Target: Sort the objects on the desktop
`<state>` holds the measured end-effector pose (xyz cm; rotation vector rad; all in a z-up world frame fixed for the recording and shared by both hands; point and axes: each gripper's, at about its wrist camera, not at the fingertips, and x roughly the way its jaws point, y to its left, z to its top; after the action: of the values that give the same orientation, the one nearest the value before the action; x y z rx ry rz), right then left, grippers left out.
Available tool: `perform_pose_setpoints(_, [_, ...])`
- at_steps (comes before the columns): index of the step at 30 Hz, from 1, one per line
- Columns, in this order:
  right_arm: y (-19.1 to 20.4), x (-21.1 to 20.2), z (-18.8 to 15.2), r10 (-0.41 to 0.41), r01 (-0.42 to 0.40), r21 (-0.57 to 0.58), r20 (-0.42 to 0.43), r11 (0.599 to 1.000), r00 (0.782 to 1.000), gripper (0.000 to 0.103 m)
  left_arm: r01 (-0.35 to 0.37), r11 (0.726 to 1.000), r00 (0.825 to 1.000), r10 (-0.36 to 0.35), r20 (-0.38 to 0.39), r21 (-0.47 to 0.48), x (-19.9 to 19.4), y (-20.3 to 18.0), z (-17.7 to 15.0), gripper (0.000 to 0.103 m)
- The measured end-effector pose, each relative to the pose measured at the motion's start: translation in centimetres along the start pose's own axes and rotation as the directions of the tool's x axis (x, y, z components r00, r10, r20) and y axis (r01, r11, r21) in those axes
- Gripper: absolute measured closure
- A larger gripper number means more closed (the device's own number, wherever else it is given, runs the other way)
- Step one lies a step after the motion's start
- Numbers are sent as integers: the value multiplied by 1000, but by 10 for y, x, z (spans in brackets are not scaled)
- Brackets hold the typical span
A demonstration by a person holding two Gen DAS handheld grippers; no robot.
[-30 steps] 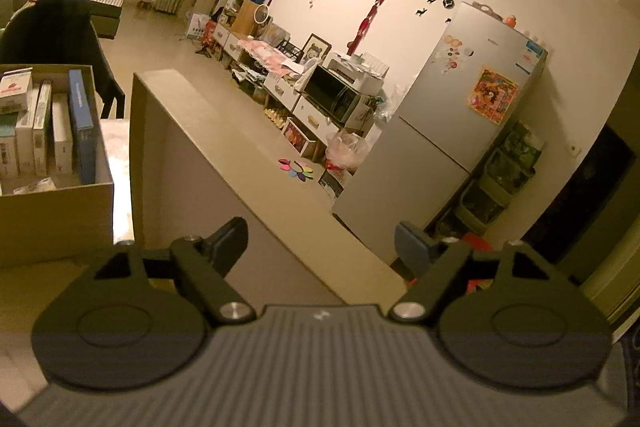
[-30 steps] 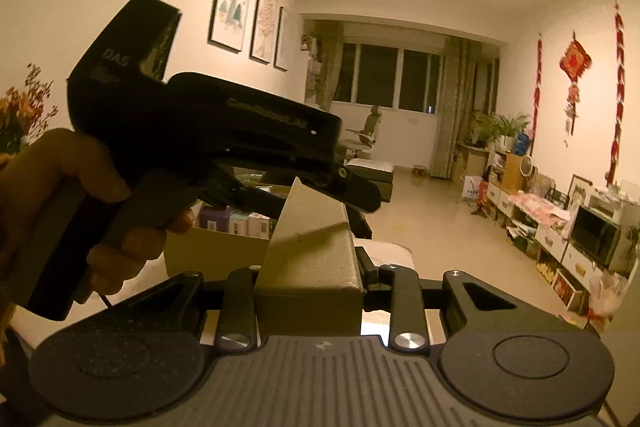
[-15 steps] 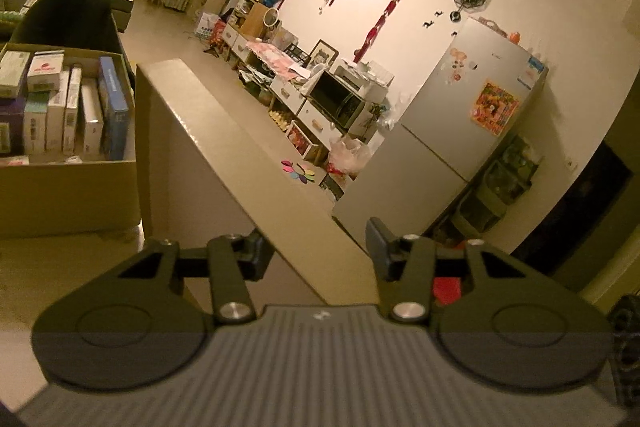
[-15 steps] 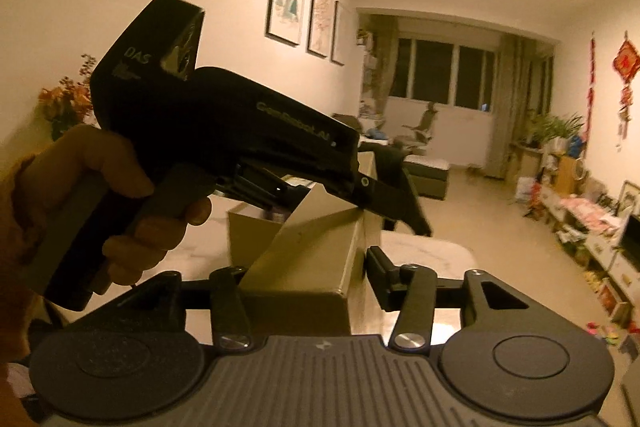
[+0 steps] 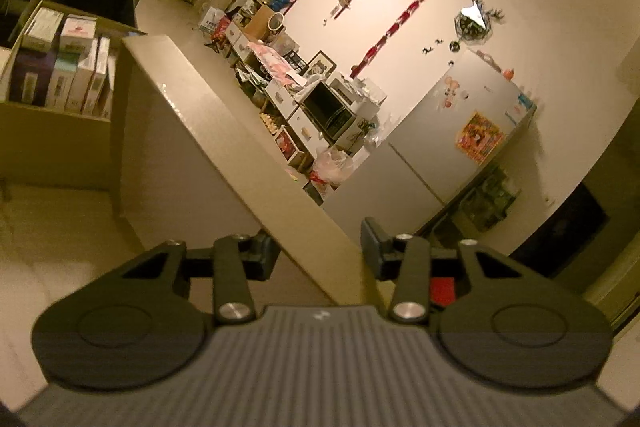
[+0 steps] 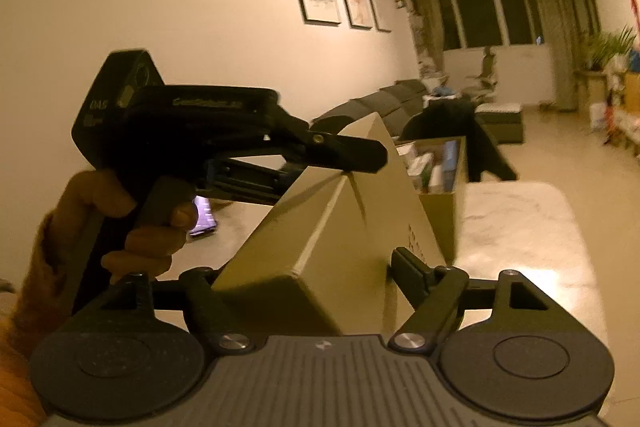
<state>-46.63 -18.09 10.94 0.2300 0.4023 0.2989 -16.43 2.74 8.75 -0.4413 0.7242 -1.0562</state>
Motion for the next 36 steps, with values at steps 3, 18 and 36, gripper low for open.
perform_pose_setpoints(3, [-6, 2, 4, 52, -52, 22, -18, 998, 998, 19, 6, 1000, 1000, -5, 14, -27, -8, 4, -5, 63])
perform_pose_setpoints(18, [7, -17, -18, 264, -258, 177, -11, 950, 965, 1, -13, 986, 996, 27, 85, -167, -47, 31, -33, 61])
perform_pose_setpoints(36, [-69, 37, -82, 22, 32, 377, -138, 925, 990, 20, -45, 922, 986, 104, 134, -384, -80, 85, -83, 59])
